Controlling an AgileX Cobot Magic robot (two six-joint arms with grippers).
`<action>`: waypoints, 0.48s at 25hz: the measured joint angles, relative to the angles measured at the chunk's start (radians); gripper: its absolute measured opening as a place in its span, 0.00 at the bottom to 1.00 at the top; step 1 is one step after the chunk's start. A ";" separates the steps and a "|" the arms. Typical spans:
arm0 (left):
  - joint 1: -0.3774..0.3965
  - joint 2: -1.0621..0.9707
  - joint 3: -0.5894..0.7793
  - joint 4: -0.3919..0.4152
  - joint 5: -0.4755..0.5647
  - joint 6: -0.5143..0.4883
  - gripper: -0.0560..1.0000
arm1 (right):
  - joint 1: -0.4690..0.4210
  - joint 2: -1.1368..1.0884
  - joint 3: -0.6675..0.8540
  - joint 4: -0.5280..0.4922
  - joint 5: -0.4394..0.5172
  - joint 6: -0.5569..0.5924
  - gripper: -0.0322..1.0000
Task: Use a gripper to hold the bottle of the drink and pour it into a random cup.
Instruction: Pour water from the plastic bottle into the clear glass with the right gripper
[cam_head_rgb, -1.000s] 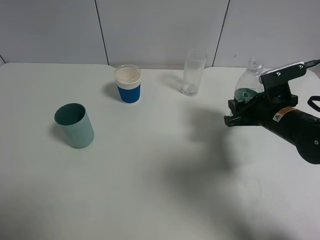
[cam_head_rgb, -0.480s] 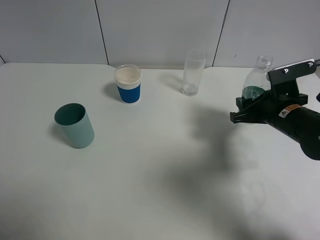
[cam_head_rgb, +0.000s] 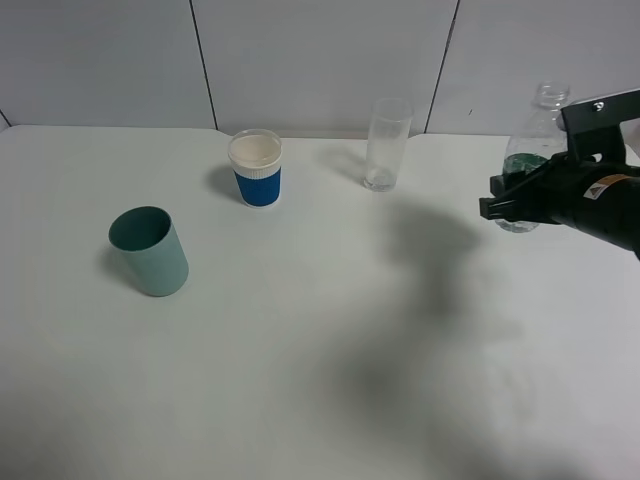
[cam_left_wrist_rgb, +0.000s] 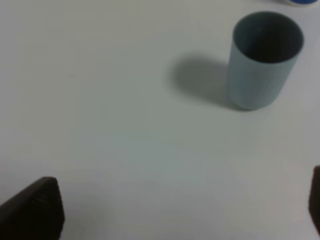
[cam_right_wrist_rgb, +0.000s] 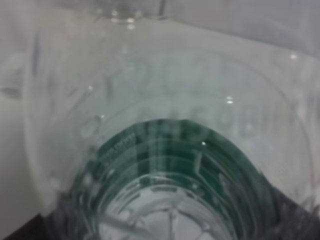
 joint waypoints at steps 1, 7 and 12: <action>0.000 0.000 0.000 0.000 0.000 0.000 0.99 | -0.024 -0.009 0.000 -0.020 0.017 0.006 0.56; 0.000 0.000 0.000 0.000 0.001 0.000 0.99 | -0.130 -0.014 -0.054 -0.185 0.101 0.217 0.56; 0.000 0.000 0.000 0.000 0.001 0.000 0.99 | -0.144 -0.013 -0.146 -0.381 0.172 0.347 0.56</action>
